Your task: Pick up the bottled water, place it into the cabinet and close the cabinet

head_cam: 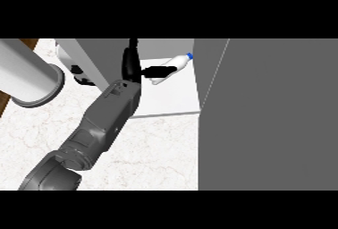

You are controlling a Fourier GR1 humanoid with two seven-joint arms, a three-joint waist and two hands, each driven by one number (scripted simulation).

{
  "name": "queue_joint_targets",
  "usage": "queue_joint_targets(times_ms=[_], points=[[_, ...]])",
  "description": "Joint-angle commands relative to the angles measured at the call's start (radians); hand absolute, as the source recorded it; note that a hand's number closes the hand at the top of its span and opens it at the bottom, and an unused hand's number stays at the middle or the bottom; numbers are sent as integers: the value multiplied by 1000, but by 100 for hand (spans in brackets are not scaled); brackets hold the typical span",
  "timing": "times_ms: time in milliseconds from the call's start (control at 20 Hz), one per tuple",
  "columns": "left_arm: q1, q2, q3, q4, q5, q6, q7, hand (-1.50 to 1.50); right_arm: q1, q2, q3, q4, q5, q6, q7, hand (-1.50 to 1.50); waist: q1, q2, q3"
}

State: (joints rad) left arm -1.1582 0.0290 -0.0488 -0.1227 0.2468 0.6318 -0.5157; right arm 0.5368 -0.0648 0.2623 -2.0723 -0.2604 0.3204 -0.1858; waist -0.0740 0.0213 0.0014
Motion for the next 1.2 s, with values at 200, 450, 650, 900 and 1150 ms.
queue_joint_targets(times_ms=[200,450,650,900,1150], points=[[93,82,68,-99,60,-261,-160,-150,-7,19,4,20,31,-24,-25,-150,44,-9,-2],[134,59,78,-134,67,-347,-215,-150,24,7,0,-42,17,-37,1,-150,56,-16,-2],[150,32,63,-207,72,-354,-210,-150,37,4,3,7,39,-20,-50,-150,71,-23,-1],[225,-29,4,-315,110,-347,-201,-150,59,22,7,8,51,-46,-58,-150,101,-39,-1],[308,-13,-64,-417,147,-382,-170,-150,108,-20,3,-91,13,-35,0,-150,112,-43,-1]])
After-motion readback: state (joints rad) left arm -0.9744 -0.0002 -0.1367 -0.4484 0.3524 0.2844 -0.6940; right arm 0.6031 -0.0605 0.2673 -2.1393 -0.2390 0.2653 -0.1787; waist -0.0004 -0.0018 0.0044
